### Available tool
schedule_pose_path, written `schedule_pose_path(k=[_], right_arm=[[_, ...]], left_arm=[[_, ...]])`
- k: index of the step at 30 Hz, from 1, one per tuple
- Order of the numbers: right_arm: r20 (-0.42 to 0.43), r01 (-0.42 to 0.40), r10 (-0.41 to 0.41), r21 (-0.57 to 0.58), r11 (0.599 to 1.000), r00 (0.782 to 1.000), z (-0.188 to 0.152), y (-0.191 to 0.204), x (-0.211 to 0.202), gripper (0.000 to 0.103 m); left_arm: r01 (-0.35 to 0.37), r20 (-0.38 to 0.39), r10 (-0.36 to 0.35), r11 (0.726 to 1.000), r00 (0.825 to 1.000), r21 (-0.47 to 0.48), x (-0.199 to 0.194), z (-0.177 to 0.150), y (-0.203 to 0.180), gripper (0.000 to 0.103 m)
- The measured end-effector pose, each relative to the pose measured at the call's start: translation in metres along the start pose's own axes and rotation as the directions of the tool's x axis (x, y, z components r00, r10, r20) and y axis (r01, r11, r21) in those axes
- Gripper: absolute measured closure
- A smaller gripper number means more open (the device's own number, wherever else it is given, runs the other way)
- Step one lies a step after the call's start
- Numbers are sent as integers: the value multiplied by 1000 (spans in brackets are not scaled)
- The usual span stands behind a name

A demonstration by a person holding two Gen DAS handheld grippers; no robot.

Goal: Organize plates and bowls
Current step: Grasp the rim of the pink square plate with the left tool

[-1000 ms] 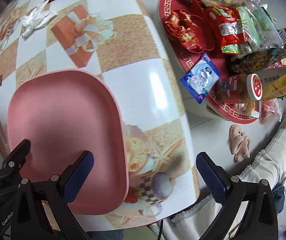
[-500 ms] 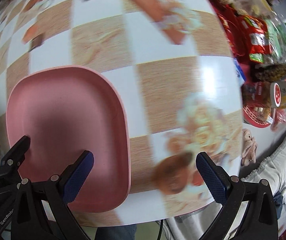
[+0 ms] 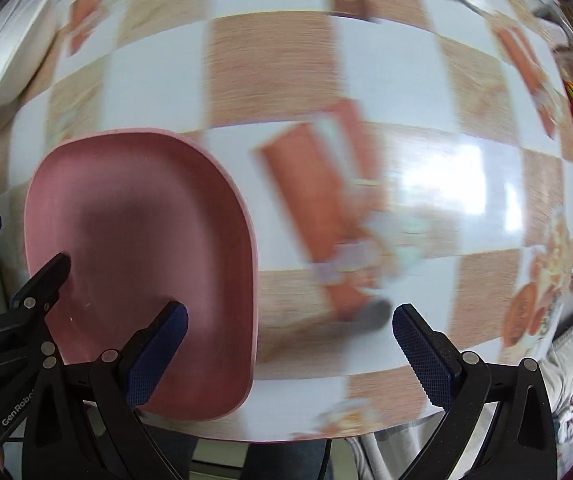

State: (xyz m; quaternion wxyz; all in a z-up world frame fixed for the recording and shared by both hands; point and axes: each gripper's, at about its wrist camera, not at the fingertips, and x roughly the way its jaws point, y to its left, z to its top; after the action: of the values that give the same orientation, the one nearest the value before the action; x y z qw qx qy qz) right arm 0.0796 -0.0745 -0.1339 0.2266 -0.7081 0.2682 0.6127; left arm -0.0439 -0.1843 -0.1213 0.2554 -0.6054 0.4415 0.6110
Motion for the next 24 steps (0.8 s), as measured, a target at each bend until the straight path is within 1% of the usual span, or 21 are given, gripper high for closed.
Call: schedule_pose_path(k=[3, 5, 6, 8, 11, 14, 15, 18, 20, 22, 24], right_arm=[[-6, -4, 4, -41, 999, 1000, -2, 24, 1, 0], [-16, -14, 13, -67, 998, 1000, -6, 36, 1, 0], [-16, -22, 22, -62, 998, 1000, -7, 39, 1, 0], [-22, -36, 35, -55, 998, 999, -7, 38, 3, 0], [-17, -30, 30, -31, 999, 999, -9, 37, 2, 0], [-18, -36, 36, 5, 999, 999, -1, 16, 2, 0], [-21, -44, 44, 13, 999, 999, 5, 13, 3, 0], [-18, -41, 42, 17, 999, 999, 6, 11, 3, 0], [-15, -39, 40, 18, 999, 999, 7, 11, 3, 0], [-14, -41, 41, 16, 999, 999, 7, 10, 3, 0], [-13, -46, 46, 20, 999, 999, 7, 10, 3, 0]], left_arm=[[13, -14, -14, 999, 1000, -38, 5, -10, 20, 21], [20, -16, -21, 998, 1000, -57, 5, -15, 20, 20], [29, -19, -31, 997, 999, -66, 5, -18, 21, 20], [51, -24, -53, 995, 998, -83, 8, -26, 31, 20], [81, -23, -84, 992, 996, -97, 10, -31, 43, 20], [118, -15, -120, 988, 993, -104, 7, -32, 41, 20], [129, -19, -132, 986, 991, -109, 8, -33, 41, 20], [157, -6, -160, 978, 987, -136, 1, -35, 35, 18], [177, -1, -179, 972, 984, -153, 4, -36, 40, 15], [185, 3, -188, 967, 982, -174, 6, -40, 46, 7], [196, 9, -198, 962, 980, -190, 14, -39, 51, 4]])
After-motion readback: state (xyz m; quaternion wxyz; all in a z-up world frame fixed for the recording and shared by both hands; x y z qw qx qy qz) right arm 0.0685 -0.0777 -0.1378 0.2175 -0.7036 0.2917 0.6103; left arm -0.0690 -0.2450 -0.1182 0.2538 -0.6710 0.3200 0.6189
